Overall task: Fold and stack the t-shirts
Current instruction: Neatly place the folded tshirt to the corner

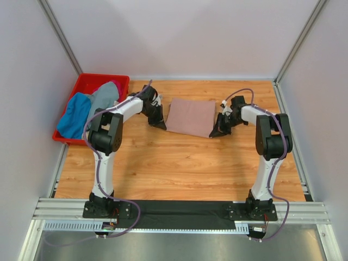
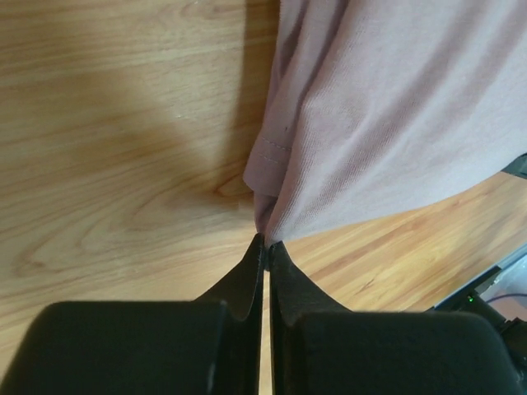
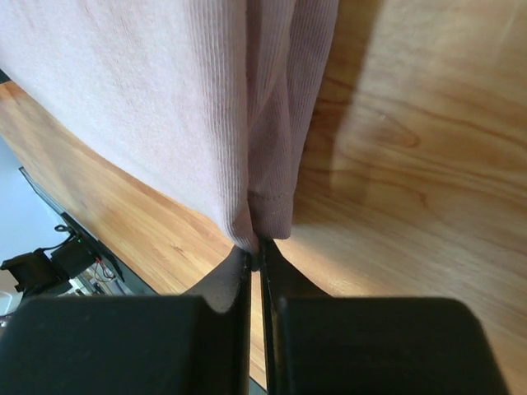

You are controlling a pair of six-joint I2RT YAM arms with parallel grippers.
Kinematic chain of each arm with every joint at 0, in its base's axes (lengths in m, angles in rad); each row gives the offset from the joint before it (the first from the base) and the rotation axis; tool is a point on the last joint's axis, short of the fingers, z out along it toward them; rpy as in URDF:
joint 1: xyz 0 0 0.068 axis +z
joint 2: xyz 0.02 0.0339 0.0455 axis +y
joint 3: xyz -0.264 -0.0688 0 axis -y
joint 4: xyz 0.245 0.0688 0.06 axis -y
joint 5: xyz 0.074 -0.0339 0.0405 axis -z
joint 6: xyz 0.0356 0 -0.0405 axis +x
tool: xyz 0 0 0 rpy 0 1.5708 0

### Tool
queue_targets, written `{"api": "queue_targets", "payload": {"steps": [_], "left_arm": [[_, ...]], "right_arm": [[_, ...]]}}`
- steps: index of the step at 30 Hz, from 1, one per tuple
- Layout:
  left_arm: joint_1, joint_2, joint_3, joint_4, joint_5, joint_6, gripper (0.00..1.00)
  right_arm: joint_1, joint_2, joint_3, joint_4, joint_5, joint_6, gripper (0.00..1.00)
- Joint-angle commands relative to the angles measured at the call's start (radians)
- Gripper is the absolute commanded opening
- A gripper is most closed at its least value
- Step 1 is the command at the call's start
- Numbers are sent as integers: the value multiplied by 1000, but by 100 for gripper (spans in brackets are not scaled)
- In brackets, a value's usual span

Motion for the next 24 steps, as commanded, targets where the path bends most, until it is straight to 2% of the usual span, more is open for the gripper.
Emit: {"api": "queue_targets", "payload": {"steps": [1,6,8,11,12,14,20,24], "left_arm": [[44,-4,-16,-73,-75,18,0],[44,-22,-52,-82,1,-9,0],[44,-47,-61,-96,20,-34,7],[47,-58,-12,-141,14,-43,32],[58,-53,11,-148,14,-41,34],[72,-24,104,-151,24,-40,37],[98,131,402,-139,122,-41,38],[98,182,428,-40,196,-71,39]], "right_arm": [[-19,-62,-45,-17,104,-25,0],[-18,-94,-76,-16,106,-12,0],[-19,-109,-94,-14,101,-2,0],[-18,-126,-96,-14,100,9,15],[-18,-129,-91,-19,103,12,28],[-18,-137,-67,-22,103,18,40],[-21,-105,29,-51,119,21,50],[-21,-57,126,-70,115,18,52]]}}
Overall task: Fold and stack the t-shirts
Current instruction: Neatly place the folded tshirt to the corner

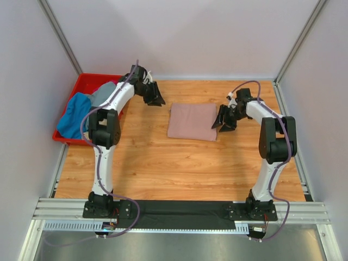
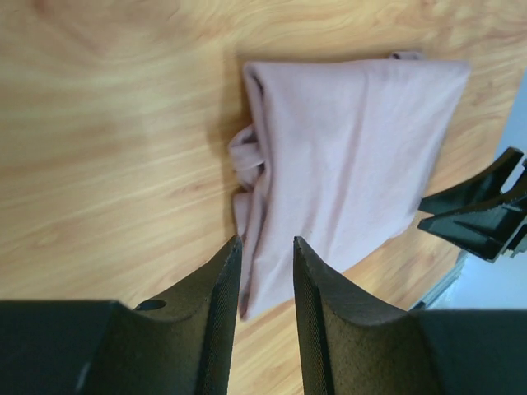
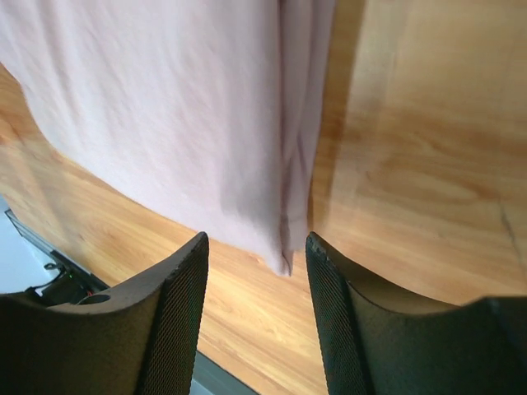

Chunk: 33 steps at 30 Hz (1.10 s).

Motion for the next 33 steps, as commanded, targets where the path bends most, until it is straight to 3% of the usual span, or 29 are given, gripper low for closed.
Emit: {"api": "queue_targets", "payload": {"steps": [1,7,15,17,18,20,21,30,31,33], "left_arm": [[-14,64,20,60,103,-32,39],[-47,114,34,186,140,-78,39],[-67,169,49,281,123,-124,39],[-67,178,52,291,117,-133,31],[-67,181,54,290,99,-134,18],[-64,180,55,285,56,-147,0],[-61,178,55,282,36,-151,0],[-35,215,97,317,10,-236,0],[-35,218,98,336,32,-240,1],[-35,204,86,344,45,-246,16]], "right_arm": [[0,50,112,-18,9,0,52],[0,139,238,-44,-10,5,50],[-3,167,255,-49,-2,-15,43],[-5,167,244,-37,0,-17,35],[-6,169,240,-30,0,-15,29],[-13,169,220,-6,7,-9,6],[-19,167,212,3,9,-6,0],[-42,149,129,108,1,31,0],[-40,150,132,120,-17,35,0],[-40,150,140,129,-31,60,1]]}}
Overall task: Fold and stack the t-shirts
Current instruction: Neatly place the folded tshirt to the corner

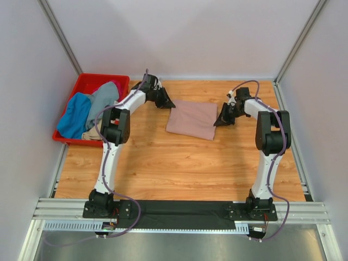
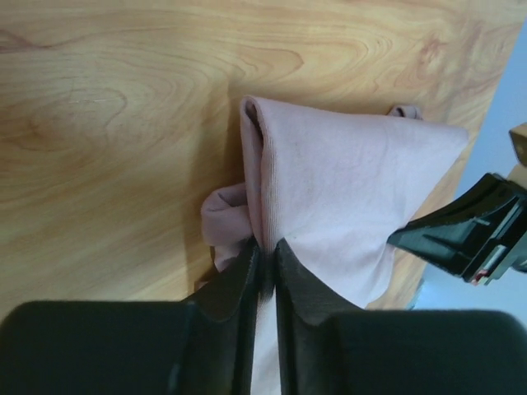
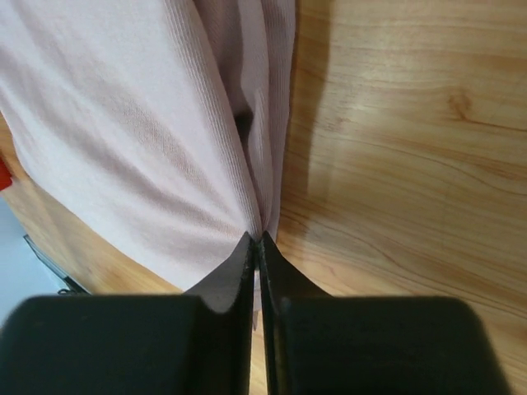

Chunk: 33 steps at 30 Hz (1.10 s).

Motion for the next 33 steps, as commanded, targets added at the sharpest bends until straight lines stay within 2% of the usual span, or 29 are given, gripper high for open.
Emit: {"api": "queue_targets", "payload": {"steps": [1,2,3,5,9,12,17,23,26,27,28,31,33], "left_arm": [[26,-17,26,58,-6,-31,21],[26,-28,16,53,-6,-25,27],[26,-55,1,44,-7,-2,31],[27,-92,-16,-12,-35,31,37],[30,-225,-95,-161,-150,116,40],[29,-308,-219,-169,-167,159,42],[21,-385,-425,-128,-113,196,42],[-25,-353,-487,-106,-63,205,41],[-48,-330,-481,-108,-59,211,38],[-54,-327,-479,-126,-61,219,36],[-57,-326,-481,-132,-64,220,26],[-58,-336,-513,-148,-105,217,8],[-58,-345,-543,-140,-109,216,3]], "right_arm": [[-12,-19,13,57,-17,37,9],[-13,-28,16,63,-18,46,13],[-13,-31,29,64,-18,65,23],[-13,-46,43,42,-3,83,32],[-10,-83,50,-26,89,154,52],[-3,-108,1,-11,88,182,62],[5,-68,21,17,101,142,66],[11,12,58,101,43,166,63],[10,35,47,139,26,162,56],[11,39,41,153,17,162,53],[11,45,35,161,3,163,52],[14,44,9,199,-4,174,49],[14,41,-3,224,-23,180,46]]}}
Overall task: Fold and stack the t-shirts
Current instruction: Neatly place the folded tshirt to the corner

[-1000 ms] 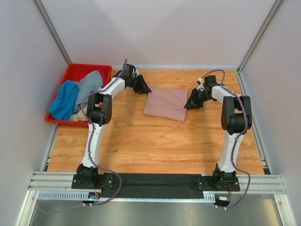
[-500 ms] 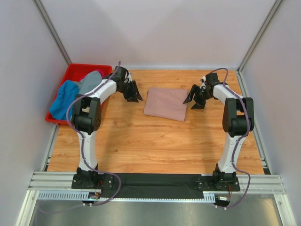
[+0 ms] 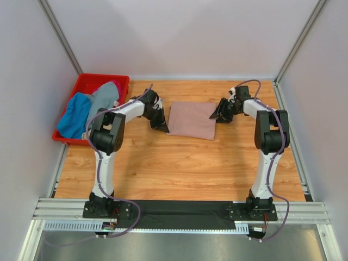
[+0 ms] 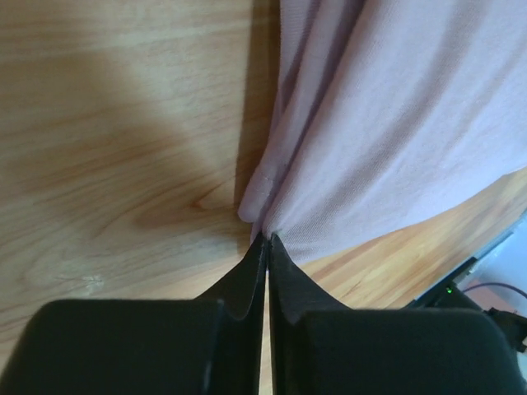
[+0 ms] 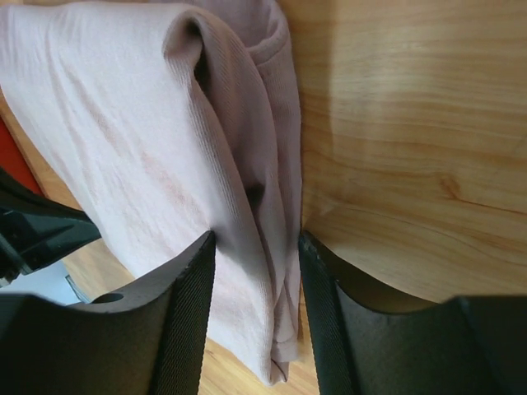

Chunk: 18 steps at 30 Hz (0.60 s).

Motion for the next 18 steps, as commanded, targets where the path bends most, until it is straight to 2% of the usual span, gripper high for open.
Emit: {"api": "queue_targets", "payload": {"steps": [1,3,4,5,6,7,8,11,18], "left_arm": [[6,-25,-38,-11,-16,10,3],[6,-33,-51,-20,-15,7,3],[6,-36,-52,-26,-15,4,8],[6,-44,-46,-35,-22,4,15],[6,-48,-39,-72,-45,7,29],[6,-62,-22,-92,-62,15,32],[9,-73,-17,-127,-76,18,34],[23,-126,0,-202,-157,1,37],[39,-309,-121,-224,-320,-5,37]], "right_arm": [[9,14,-28,88,-40,19,45],[9,17,-29,98,-55,21,41],[11,18,-28,99,-60,19,39],[11,20,-25,100,-61,16,36],[11,22,-20,97,-58,11,30],[9,25,-8,91,-57,-1,26],[9,28,4,83,-52,-8,18],[5,51,67,25,-32,-42,0],[-70,130,249,-165,28,-130,0]]}}
